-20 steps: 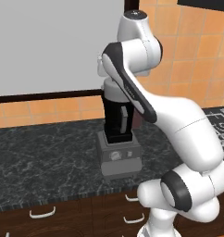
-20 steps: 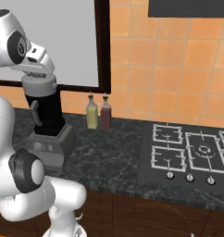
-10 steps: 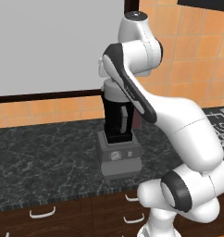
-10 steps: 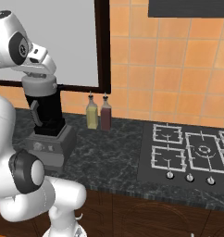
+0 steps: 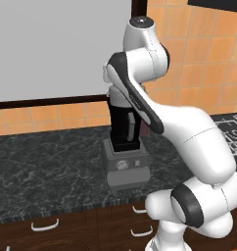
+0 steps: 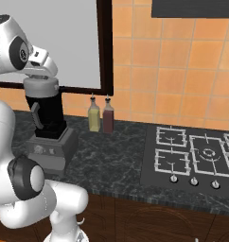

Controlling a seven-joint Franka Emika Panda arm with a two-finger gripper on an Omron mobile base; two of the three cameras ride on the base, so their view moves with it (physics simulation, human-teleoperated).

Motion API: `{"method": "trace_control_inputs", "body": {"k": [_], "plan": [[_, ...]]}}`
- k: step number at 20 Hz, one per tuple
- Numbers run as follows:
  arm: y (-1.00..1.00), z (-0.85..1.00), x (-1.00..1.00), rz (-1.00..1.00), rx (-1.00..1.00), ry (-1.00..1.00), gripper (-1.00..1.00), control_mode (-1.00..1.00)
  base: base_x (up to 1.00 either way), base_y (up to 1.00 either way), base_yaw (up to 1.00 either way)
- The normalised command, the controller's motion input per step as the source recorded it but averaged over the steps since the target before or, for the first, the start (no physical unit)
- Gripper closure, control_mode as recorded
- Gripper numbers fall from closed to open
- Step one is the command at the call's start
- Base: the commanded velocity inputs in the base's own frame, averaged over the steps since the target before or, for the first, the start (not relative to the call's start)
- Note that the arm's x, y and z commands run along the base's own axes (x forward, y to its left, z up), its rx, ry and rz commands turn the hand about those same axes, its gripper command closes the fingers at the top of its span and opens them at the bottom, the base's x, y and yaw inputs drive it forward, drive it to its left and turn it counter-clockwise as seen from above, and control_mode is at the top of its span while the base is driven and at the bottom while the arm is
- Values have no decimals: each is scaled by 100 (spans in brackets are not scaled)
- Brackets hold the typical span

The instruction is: Close the lid blender by securely placing the lid on top.

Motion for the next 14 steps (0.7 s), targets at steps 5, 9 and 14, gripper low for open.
{"method": "trace_control_inputs", "body": {"k": [5,9,14], "plan": [[0,21,1,0,0,-10,100,-100,0,0,0],[0,38,0,0,0,-5,100,-100,0,0,0],[0,19,0,0,0,-5,100,-100,0,0,0]]}}
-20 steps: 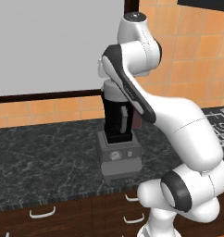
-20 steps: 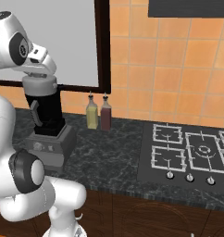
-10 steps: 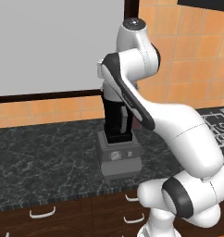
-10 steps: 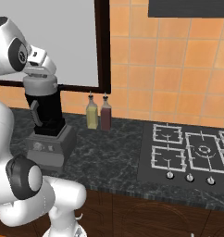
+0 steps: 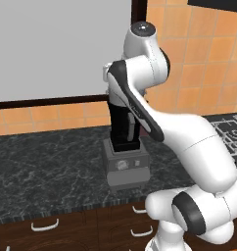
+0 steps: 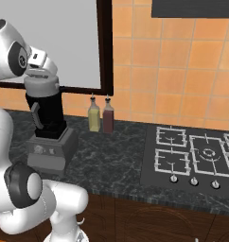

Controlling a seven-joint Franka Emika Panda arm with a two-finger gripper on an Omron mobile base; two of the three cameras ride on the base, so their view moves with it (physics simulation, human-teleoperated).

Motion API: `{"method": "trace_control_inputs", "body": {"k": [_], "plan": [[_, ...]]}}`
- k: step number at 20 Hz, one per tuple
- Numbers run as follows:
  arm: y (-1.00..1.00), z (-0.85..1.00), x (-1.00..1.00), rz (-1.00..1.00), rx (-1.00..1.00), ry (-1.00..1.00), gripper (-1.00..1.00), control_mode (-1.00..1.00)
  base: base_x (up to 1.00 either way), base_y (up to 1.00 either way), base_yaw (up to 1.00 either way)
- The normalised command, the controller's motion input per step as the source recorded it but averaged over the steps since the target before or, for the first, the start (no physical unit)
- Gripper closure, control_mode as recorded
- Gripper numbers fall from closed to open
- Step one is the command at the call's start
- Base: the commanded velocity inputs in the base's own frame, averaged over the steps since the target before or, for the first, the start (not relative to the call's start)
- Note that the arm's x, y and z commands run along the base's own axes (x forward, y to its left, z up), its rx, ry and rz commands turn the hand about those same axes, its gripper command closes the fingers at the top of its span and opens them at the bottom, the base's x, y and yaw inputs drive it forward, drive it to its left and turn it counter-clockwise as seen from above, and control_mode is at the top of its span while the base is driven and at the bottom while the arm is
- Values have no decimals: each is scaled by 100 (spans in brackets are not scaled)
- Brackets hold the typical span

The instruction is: Close the lid blender by securely placing the lid on top.

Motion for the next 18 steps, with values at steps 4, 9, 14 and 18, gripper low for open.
{"method": "trace_control_inputs", "body": {"k": [4,9,14,18], "plan": [[0,2,1,0,0,-8,100,-100,0,0,0],[-2,-6,0,0,0,-4,100,-100,0,0,0],[-7,-40,0,0,-2,0,100,-100,0,0,0],[-10,-51,0,0,-3,0,100,-100,0,0,0]]}}
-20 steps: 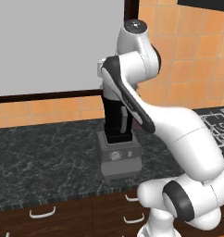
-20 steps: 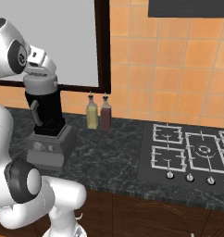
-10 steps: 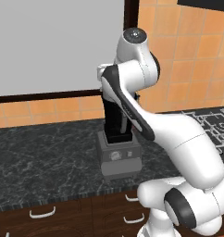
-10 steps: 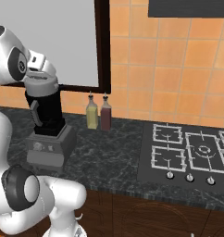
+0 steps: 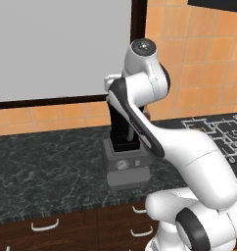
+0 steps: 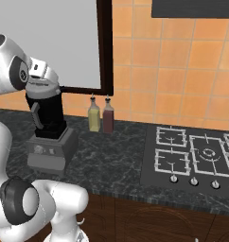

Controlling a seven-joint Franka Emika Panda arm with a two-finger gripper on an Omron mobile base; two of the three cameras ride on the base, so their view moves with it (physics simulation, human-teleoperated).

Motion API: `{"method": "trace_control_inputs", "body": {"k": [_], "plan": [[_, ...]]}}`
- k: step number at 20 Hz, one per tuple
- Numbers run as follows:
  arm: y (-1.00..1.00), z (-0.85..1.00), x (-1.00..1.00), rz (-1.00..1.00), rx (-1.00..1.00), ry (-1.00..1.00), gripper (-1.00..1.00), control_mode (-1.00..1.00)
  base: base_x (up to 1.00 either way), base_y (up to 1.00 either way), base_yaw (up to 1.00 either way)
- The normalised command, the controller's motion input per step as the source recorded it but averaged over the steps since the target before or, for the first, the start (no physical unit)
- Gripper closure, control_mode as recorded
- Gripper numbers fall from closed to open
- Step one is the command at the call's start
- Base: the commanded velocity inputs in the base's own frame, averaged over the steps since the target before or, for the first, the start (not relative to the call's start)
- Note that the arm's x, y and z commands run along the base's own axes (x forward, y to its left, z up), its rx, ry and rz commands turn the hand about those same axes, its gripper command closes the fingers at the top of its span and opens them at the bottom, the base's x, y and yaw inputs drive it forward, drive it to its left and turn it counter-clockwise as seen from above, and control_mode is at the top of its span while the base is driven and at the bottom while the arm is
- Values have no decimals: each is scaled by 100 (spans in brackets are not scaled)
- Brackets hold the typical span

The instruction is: Close the lid blender by securely placing the lid on top.

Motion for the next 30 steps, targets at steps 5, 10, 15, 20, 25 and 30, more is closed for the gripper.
{"method": "trace_control_inputs", "body": {"k": [5,10,15,20,25,30], "plan": [[-4,-24,0,0,-2,0,-100,-100,0,0,0],[-14,-1,-25,0,-1,4,-100,-100,0,0,0],[-21,-1,-47,0,-2,9,-100,-100,0,0,0],[-21,-2,-64,0,-3,10,-100,-100,0,0,0],[-41,-6,-100,0,-1,-3,-100,-100,0,0,0],[-67,-8,-46,1,18,-16,-100,-100,0,0,0]]}}
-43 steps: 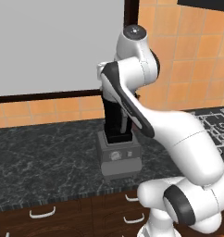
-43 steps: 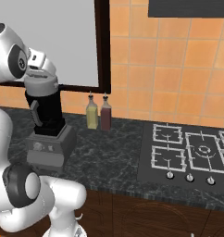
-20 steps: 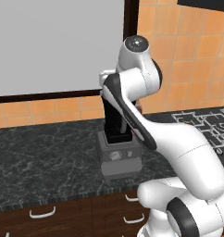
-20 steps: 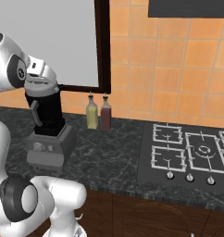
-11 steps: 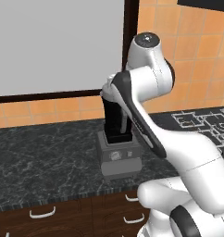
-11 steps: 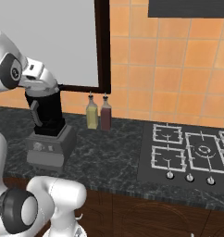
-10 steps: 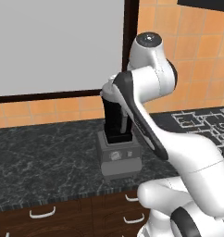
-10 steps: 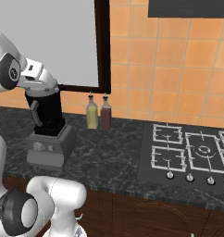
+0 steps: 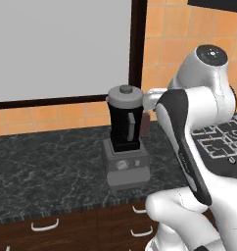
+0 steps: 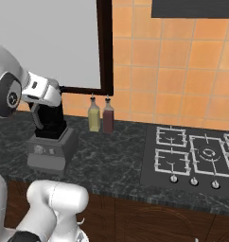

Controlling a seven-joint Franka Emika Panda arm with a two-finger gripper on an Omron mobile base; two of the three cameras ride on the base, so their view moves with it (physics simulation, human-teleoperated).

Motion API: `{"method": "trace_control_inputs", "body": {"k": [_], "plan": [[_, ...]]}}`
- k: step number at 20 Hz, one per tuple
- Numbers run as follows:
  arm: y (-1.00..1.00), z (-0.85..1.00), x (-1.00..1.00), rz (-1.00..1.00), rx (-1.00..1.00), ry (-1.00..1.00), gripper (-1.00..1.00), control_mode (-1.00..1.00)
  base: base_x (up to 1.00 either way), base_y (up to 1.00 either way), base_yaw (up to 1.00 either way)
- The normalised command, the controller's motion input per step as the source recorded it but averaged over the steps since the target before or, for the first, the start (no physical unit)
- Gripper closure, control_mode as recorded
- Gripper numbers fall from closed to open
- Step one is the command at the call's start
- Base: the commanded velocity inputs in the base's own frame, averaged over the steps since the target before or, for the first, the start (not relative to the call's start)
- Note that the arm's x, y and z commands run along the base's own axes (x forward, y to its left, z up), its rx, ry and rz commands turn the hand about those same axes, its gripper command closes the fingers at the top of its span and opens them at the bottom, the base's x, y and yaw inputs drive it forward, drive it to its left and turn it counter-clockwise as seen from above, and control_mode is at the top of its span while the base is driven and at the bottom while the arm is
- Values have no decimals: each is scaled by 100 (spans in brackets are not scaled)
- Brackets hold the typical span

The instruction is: Close the lid blender by securely placing the lid on top.

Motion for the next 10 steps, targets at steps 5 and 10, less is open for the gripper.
{"method": "trace_control_inputs", "body": {"k": [5,10], "plan": [[-52,-8,-11,1,16,-7,-100,-100,0,0,0],[-50,-11,-3,0,13,-3,-100,-100,0,0,0]]}}
